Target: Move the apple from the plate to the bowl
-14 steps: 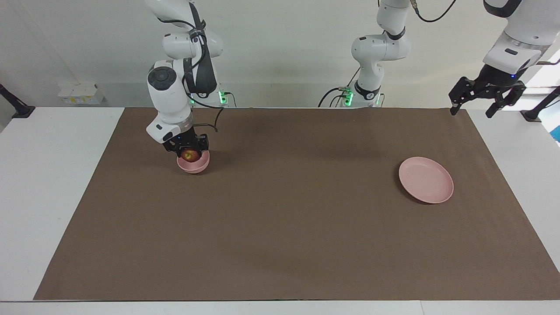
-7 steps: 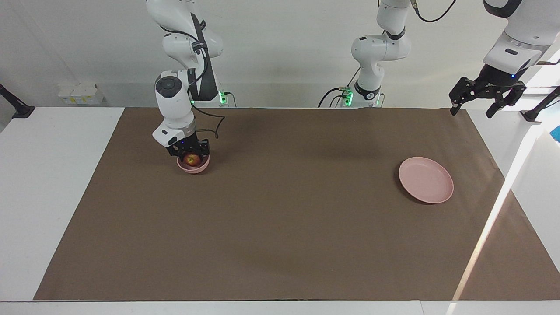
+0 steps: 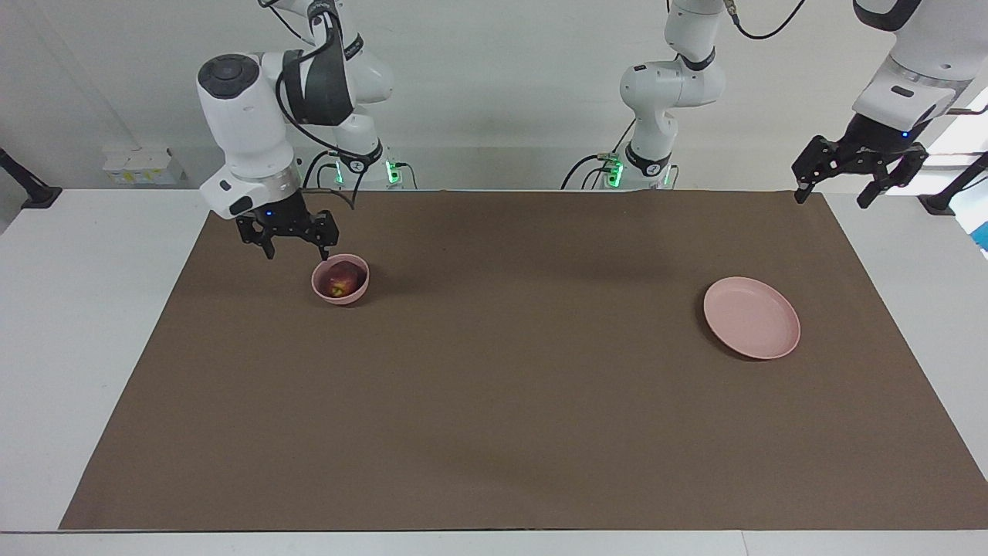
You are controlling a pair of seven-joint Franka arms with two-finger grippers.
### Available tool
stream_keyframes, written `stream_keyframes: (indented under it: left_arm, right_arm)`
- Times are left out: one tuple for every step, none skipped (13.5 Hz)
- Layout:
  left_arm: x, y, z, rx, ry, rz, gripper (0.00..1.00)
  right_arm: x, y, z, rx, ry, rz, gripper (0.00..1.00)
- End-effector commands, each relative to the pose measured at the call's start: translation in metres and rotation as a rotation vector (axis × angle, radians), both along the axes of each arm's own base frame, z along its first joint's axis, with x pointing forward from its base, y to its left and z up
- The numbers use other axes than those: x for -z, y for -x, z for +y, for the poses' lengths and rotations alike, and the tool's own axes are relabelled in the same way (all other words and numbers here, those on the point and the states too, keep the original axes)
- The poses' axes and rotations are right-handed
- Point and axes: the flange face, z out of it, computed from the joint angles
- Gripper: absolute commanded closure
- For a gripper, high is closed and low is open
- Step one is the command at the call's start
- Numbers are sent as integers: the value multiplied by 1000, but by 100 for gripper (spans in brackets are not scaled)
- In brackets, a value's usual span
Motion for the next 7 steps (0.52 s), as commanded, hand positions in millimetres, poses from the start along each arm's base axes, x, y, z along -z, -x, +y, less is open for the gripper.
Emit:
stream_keyframes:
  left_arm:
    - [-1, 3, 0, -9, 14, 9, 0]
    - [-1, 3, 0, -9, 14, 9, 0]
    - [-2, 3, -1, -9, 14, 6, 0]
    - [-1, 3, -1, -9, 14, 9, 0]
    - [-2, 3, 0, -9, 14, 6, 0]
    - [-2, 3, 0, -7, 12, 6, 0]
    - [-1, 3, 0, -9, 12, 9, 0]
  right_arm:
    - [-43, -2, -13, 50, -51, 12, 0]
    - [-59, 0, -13, 73, -49, 21, 0]
    - [-73, 3, -14, 88, -49, 32, 0]
    - [-86, 5, -13, 90, -49, 32, 0]
    - [-96, 7, -13, 91, -49, 34, 0]
    - [-107, 9, -13, 93, -49, 34, 0]
    - [-115, 12, -13, 94, -47, 37, 0]
